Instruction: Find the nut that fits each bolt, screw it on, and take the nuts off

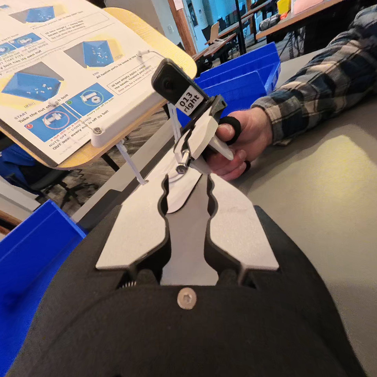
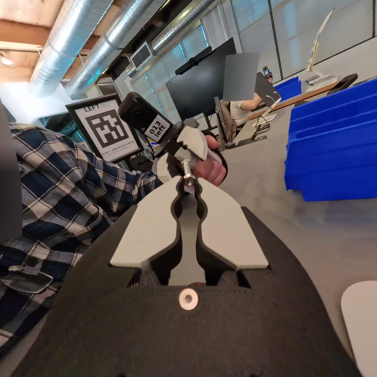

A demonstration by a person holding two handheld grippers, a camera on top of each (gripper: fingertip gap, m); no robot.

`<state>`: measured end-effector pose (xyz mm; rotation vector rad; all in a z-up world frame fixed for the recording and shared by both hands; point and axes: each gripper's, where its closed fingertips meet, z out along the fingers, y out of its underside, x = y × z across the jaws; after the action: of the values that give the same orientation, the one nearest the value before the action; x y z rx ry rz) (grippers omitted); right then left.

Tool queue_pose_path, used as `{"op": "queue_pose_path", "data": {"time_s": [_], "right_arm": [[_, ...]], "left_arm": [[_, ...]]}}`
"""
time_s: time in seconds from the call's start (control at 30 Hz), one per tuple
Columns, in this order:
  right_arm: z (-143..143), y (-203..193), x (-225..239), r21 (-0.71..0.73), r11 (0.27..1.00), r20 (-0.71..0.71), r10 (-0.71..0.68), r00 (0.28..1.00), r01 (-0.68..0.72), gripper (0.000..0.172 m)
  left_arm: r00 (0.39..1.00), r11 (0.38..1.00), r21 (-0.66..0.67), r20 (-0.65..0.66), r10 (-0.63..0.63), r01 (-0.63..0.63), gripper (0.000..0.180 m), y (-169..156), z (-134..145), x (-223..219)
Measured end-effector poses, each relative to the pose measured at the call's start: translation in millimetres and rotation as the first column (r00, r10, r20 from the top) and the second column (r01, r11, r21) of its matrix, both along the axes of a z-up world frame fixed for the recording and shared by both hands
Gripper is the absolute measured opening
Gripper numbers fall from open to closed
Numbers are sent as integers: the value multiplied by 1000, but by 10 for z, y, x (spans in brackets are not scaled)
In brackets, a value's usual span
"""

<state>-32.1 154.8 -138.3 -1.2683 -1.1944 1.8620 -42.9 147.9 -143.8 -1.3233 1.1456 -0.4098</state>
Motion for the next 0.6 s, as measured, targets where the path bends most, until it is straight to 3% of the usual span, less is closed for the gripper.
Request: {"op": "queue_pose_path", "data": {"time_s": [0.13, 0.3, 0.5, 0.6], "right_arm": [[-38, -82, -17, -36, 997, 21, 66, 998, -65, 10], [-66, -120, -28, -51, 995, 36, 92, 995, -90, 10], [-86, -120, -30, -36, 996, 46, 87, 995, -85, 10], [-95, -98, -39, 52, 998, 52, 28, 998, -31, 10]], "left_arm": [[998, 999, 50, -53, 22, -19, 31, 7, -32, 10], [997, 997, 81, -73, 8, -2, 11, -34, -31, 36], [997, 998, 58, -74, -1, 5, 9, -45, -32, 40], [999, 1000, -13, -52, -5, 5, 9, -31, -43, 33]]}}
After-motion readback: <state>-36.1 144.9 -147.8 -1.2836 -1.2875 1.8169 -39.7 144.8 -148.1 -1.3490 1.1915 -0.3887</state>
